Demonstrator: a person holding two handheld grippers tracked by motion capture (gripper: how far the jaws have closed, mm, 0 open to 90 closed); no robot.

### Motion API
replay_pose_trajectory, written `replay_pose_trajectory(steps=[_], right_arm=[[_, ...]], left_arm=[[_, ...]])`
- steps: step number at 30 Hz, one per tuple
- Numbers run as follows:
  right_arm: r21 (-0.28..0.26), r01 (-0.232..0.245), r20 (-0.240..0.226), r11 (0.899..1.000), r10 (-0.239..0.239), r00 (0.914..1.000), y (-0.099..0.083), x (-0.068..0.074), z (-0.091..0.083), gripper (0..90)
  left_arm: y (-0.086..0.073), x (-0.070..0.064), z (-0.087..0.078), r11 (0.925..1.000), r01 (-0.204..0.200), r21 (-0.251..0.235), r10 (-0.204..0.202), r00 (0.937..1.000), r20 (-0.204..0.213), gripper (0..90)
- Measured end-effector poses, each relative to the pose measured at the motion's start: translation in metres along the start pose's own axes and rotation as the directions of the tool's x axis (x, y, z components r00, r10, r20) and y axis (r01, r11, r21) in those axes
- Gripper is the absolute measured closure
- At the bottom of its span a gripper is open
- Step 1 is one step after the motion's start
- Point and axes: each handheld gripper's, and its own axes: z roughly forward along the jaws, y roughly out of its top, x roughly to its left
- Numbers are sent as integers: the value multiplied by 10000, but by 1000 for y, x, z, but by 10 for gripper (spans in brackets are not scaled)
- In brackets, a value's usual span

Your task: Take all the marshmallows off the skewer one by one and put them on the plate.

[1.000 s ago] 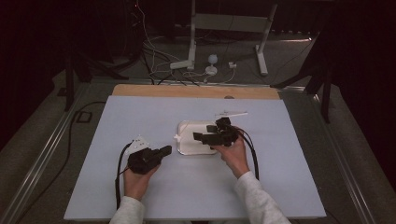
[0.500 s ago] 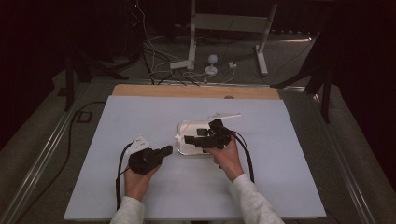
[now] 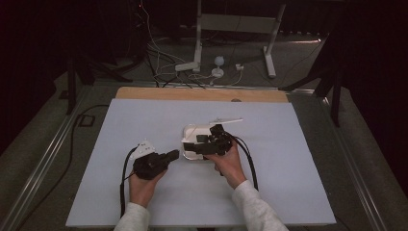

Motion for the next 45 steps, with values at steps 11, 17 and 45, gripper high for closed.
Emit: replay_pose_trajectory(steps=[11, 17, 45], right_arm=[[156, -171, -336, 9997, 176, 9993, -2, 2, 5, 253], [140, -628, -923, 9979, 638, 9937, -2, 0, 7, 468], [-984, -1691, -1293, 9807, 1559, 9793, 11, -16, -26, 779]], left_arm=[[1, -1, -1, 9999, -28, -121, 29, 10000, 75, 896], [1, -2, 0, 9997, -91, -217, 96, 9997, 225, 896], [-1, -6, 3, 9959, -905, -39, 906, 9945, 535, 899]])
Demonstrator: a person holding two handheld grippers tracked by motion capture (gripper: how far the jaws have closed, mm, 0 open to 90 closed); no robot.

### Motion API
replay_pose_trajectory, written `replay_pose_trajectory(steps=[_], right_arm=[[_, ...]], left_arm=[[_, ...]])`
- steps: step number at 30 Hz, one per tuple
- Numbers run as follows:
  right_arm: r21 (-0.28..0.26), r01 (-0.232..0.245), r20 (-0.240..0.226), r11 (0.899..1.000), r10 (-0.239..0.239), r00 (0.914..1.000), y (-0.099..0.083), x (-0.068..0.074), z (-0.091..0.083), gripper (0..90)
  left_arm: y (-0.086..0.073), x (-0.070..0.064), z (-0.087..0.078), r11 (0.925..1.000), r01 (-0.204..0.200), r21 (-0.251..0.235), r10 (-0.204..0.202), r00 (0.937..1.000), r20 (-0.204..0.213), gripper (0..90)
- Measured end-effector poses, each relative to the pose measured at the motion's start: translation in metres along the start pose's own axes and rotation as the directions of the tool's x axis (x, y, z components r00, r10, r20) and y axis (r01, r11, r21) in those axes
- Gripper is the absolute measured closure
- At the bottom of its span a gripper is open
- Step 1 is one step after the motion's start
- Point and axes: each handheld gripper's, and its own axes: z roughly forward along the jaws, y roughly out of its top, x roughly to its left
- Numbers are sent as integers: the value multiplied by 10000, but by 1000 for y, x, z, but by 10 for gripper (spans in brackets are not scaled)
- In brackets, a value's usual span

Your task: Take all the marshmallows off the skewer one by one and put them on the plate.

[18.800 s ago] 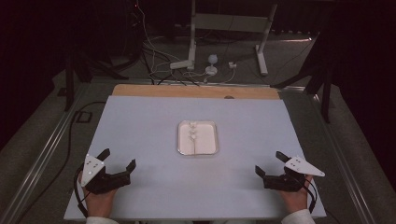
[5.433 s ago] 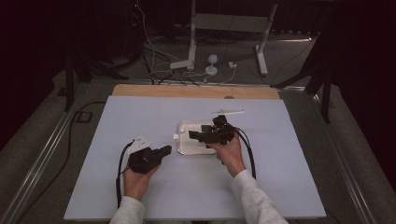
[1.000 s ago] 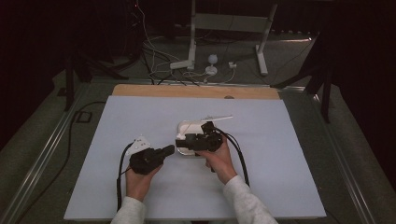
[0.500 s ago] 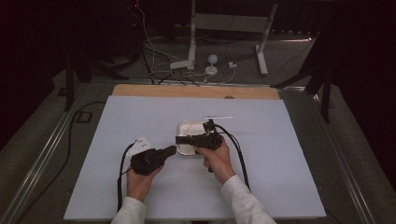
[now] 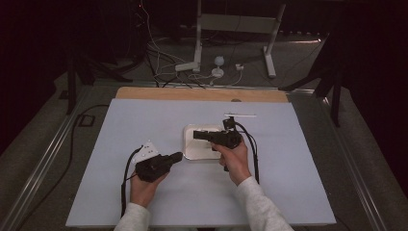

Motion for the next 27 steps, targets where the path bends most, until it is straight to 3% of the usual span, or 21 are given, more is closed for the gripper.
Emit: replay_pose_trajectory(steps=[3, 27], right_arm=[[65, 244, 139, 9997, -245, 9996, 2, 3, -1, 780], [-87, 694, 547, 9976, -688, 9961, 14, 7, -12, 784]], left_arm=[[0, 0, -1, 10000, -6, -28, 6, 10000, 5, 899], [0, 1, -6, 9992, -410, -39, 410, 9991, 82, 900]])
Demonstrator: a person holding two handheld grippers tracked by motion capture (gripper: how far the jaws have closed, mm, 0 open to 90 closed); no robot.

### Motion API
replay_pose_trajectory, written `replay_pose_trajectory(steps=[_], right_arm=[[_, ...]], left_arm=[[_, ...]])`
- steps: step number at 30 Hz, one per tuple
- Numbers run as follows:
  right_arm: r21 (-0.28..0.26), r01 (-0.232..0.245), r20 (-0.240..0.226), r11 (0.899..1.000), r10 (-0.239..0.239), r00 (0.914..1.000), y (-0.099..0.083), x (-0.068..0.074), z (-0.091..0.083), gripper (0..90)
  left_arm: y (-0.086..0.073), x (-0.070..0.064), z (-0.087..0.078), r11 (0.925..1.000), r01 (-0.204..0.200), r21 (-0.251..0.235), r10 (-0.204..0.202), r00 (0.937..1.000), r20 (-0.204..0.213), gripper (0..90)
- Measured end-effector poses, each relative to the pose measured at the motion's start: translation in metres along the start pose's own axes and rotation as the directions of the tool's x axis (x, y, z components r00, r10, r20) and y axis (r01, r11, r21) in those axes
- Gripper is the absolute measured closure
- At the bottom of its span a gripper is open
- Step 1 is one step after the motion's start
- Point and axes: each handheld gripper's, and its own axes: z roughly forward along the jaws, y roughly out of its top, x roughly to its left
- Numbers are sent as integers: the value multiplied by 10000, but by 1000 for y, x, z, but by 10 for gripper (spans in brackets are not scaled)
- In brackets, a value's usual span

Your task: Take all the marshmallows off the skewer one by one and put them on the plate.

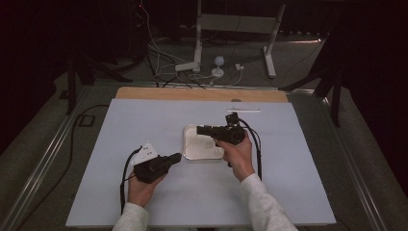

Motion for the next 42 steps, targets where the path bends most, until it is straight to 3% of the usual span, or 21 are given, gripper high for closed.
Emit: replay_pose_trajectory(steps=[12, 14, 16, 18, 21, 27, 35, 38, 42], right_arm=[[-294, -86, 136, 9995, 90, 9999, 5, -4, -8, 791], [-612, -37, 394, 9981, 62, 9992, 7, -5, -12, 796], [-1080, -279, 362, 9938, 319, 9988, 13, -10, -24, 796], [-668, 321, 871, 9972, -262, 9959, 18, -8, -30, 793], [-197, 1034, 1342, 9944, -998, 9859, 18, -2, -30, 788], [131, 1208, 1681, 9926, -1213, 9783, 13, -6, -22, 778], [776, 1393, 2695, 9872, -1552, 9504, 5, -17, -14, 766], [1163, 1520, 3148, 9815, -1816, 9316, -1, -24, -8, 764], [1544, 1337, 3581, 9789, -1816, 9159, -11, -38, -1, 764]], left_arm=[[0, 0, -2, 9997, -227, 115, 228, 9996, -146, 900], [-2, 1, -3, 9974, -390, 611, 425, 9974, -577, 900], [-6, 7, -6, 9992, 45, 407, -23, 9986, -534, 900], [-3, 8, -7, 9997, 121, 225, -108, 9984, -554, 900], [-2, 6, -5, 9997, 110, 221, -96, 9981, -608, 900], [-2, 6, -3, 9994, 259, 227, -242, 9970, -730, 899], [-2, 6, -2, 9990, 407, 173, -391, 9959, -812, 897], [-2, 5, 0, 9989, 427, 210, -407, 9953, -881, 897], [-2, 6, 1, 9987, 466, 221, -445, 9950, -897, 896]])
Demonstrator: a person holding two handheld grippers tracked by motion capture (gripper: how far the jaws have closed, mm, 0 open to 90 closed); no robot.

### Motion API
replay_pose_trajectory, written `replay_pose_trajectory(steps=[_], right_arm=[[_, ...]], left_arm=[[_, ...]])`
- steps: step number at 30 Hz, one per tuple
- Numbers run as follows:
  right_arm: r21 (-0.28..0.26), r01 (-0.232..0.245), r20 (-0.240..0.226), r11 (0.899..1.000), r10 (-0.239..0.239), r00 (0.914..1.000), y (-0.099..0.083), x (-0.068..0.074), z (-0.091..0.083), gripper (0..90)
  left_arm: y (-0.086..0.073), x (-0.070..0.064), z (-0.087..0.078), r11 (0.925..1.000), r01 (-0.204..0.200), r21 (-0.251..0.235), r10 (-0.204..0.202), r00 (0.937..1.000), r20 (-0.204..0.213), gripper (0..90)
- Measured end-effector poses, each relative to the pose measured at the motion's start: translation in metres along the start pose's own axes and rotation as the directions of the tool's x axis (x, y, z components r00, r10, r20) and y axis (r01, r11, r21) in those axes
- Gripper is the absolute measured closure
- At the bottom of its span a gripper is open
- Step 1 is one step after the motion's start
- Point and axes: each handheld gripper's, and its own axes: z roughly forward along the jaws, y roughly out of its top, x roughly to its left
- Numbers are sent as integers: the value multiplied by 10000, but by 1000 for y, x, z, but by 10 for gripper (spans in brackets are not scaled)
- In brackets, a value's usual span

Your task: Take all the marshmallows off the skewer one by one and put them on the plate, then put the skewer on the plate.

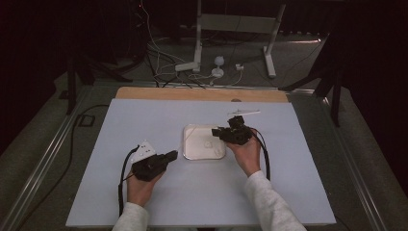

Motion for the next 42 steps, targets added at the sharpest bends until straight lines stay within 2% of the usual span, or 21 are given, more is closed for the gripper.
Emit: replay_pose_trajectory(steps=[7, 10, 13, 15, 18, 19, 20, 22, 24, 26, 28, 31, 34, 42], right_arm=[[400, -97, 448, 9992, 79, 9990, -11, -8, 14, 728], [471, 52, 688, 9989, -84, 9976, -12, -8, 18, 596], [392, -159, 807, 9991, 127, 9967, -13, -9, 19, 454], [369, -254, 645, 9990, 230, 9977, -13, -11, 18, 380], [190, -473, -201, 9987, 476, 9987, -14, -12, 15, 301], [71, -454, -380, 9989, 456, 9982, -14, -11, 13, 247], [-91, -365, -304, 9993, 362, 9989, -15, -8, 11, 180], [-364, -118, -49, 9993, 116, 9999, -17, -4, 7, 151], [-616, -83, -209, 9981, 70, 9998, -19, -2, 2, 121], [-774, -118, -396, 9969, 87, 9992, -21, -1, -1, 54], [-867, 88, -439, 9962, -127, 9990, -23, 0, -4, 1], [-960, 466, -91, 9943, -477, 9988, -25, 4, -10, 0], [-1087, 701, -53, 9916, -711, 9975, -26, 7, -17, 0], [-1237, 958, -444, 9877, -1020, 9938, -29, 6, -36, 0]], left_arm=[[0, 0, 0, 9999, 101, -41, -101, 9999, -23, 896], [1, 0, 0, 9999, 101, -40, -101, 9999, -17, 896], [1, 0, 0, 9998, 182, -86, -183, 9998, -53, 895], [2, -1, 0, 9997, 224, -102, -225, 9997, -114, 895], [5, -1, 1, 9995, 291, -137, -293, 9994, -173, 895], [6, 0, 1, 9995, 274, -127, -277, 9994, -212, 895], [7, -1, 1, 9994, 325, -141, -328, 9992, -236, 895], [9, -1, 1, 9992, 345, -200, -350, 9990, -263, 895], [11, -1, 1, 9993, 337, -185, -342, 9990, -303, 895], [14, -2, 2, 9991, 376, -190, -382, 9987, -342, 894], [16, -2, 3, 9985, 500, -242, -509, 9979, -388, 892], [19, -3, 6, 9974, 673, -240, -685, 9964, -500, 892], [22, -4, 10, 9969, 757, -224, -768, 9957, -526, 892], [27, -9, 24, 9965, 822, -149, -829, 9947, -603, 891]])
